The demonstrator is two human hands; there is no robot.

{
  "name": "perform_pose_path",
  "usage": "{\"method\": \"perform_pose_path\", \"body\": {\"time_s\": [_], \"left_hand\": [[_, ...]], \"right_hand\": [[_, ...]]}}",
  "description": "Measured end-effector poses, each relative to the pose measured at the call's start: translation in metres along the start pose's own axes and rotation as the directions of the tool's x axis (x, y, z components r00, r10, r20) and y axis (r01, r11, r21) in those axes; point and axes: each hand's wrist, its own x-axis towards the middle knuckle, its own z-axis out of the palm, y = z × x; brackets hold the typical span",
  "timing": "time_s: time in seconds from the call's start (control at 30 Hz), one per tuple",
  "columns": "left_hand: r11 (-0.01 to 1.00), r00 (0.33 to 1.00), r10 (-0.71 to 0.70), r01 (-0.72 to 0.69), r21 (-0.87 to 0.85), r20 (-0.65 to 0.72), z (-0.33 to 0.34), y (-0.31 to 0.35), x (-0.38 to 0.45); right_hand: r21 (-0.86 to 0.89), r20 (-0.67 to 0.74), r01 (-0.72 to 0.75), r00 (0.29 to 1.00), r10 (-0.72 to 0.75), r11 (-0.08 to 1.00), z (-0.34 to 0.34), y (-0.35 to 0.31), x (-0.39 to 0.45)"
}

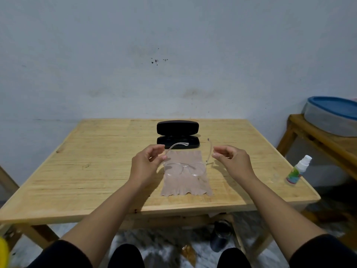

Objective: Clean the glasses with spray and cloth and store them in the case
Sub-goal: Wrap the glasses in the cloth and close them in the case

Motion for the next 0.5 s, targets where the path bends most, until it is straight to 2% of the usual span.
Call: {"method": "perform_pose_path", "body": {"time_s": [0.13,0.23,0.33,0.4,0.5], "left_hand": [[0.995,0.999,0.028,-0.026,0.097,-0.027,-0.017,-0.003,-0.011],[0.975,0.988,0.043,-0.073,0.209,0.145,-0.027,-0.003,-0.027],[0.926,0.933,0.026,-0.158,0.342,0.359,-0.028,-0.005,-0.042],[0.885,0.903,0.039,-0.23,0.405,0.428,-0.025,-0.009,-0.045],[0.829,0.894,0.08,-0.305,0.468,0.44,-0.024,-0.012,-0.047]], "right_hand": [[-0.02,0.044,-0.048,0.998,0.049,0.999,-0.007,0.004,-0.023],[-0.193,0.227,-0.018,0.972,0.062,0.981,-0.011,0.005,-0.037],[-0.354,0.411,0.084,0.909,0.074,0.932,-0.011,0.002,-0.046],[-0.411,0.46,0.158,0.886,0.055,0.898,-0.007,0.0,-0.049],[-0.458,0.477,0.233,0.879,0.016,0.858,-0.002,-0.002,-0.052]]}}
